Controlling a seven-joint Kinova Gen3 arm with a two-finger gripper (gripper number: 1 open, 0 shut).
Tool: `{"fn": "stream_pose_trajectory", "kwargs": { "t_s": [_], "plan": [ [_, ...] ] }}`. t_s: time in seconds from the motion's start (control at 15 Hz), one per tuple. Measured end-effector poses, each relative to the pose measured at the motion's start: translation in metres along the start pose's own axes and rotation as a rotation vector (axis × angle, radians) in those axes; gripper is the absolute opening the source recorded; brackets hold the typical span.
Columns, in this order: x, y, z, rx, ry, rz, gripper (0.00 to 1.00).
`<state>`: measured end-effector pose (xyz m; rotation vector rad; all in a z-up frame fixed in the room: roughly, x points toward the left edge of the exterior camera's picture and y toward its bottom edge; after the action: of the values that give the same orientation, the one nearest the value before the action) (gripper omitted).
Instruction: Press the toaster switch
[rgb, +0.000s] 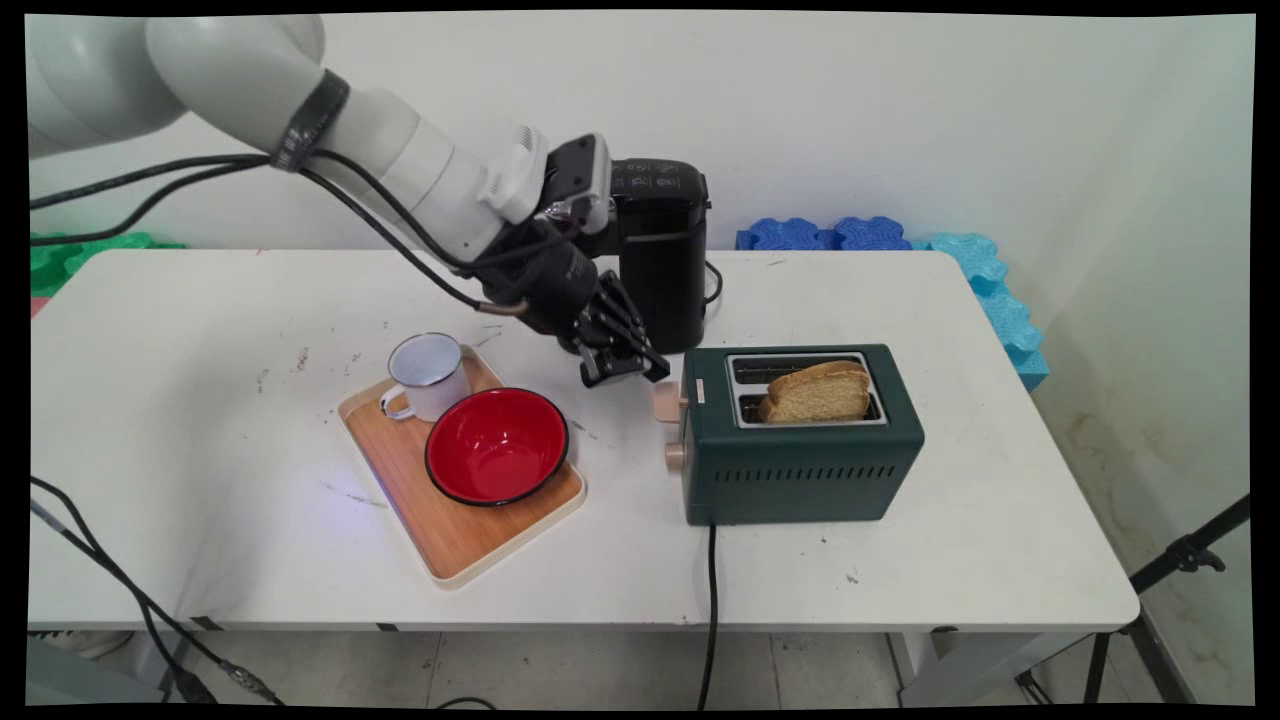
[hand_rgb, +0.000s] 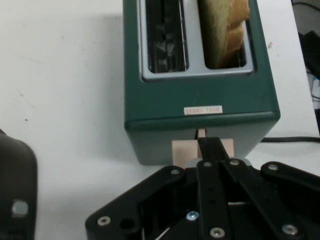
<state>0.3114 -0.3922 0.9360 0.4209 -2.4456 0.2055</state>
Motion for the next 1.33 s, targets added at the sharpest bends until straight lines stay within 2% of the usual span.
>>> {"fn": "stream_pose_trajectory", "kwargs": {
  "t_s": [0.53, 1.33],
  "plan": [
    [-0.007, 0.0, 0.022, -0.018, -0.019, 0.001, 0.0],
    [-0.013, -0.008, 0.047, -0.015, -0.016, 0.005, 0.0]
  ]
}}
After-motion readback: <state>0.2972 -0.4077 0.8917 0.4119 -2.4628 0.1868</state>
